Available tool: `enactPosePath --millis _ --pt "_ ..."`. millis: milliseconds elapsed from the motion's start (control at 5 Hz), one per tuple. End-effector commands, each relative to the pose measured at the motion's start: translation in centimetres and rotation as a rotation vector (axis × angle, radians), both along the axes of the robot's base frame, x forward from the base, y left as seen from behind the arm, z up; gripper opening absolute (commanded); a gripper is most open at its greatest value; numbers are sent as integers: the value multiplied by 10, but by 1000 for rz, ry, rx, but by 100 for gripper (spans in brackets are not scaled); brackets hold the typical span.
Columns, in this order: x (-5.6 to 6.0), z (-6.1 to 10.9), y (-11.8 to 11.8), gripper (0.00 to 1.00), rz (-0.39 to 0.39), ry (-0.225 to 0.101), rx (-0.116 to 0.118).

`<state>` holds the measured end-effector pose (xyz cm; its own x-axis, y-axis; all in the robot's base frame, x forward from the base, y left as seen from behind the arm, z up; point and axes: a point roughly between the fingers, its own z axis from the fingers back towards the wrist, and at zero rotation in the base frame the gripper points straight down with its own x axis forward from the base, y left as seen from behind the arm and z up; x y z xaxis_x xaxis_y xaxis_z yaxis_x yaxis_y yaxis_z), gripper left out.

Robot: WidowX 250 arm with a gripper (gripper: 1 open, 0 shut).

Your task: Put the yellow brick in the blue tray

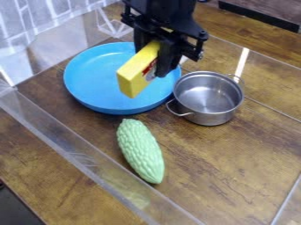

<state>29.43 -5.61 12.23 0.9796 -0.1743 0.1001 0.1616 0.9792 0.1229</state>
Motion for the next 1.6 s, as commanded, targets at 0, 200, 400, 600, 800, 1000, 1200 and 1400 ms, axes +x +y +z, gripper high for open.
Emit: enactPosePath --millis 0,200,400,600,800,1000,1200,1400 --pt "12 14 1 0 1 -62 -7" --pt "17 10 3 0 1 -63 -7" --pt "22 5 7 0 2 -64 -7" --pt "27 2 9 0 0 -65 -11" --pt "31 -2 12 0 -1 -64 -13" --pt "35 -7 15 0 -4 -65 -18" --pt "39 -11 17 0 -9 -66 -26" --pt "42 -15 19 0 -12 -67 -33"
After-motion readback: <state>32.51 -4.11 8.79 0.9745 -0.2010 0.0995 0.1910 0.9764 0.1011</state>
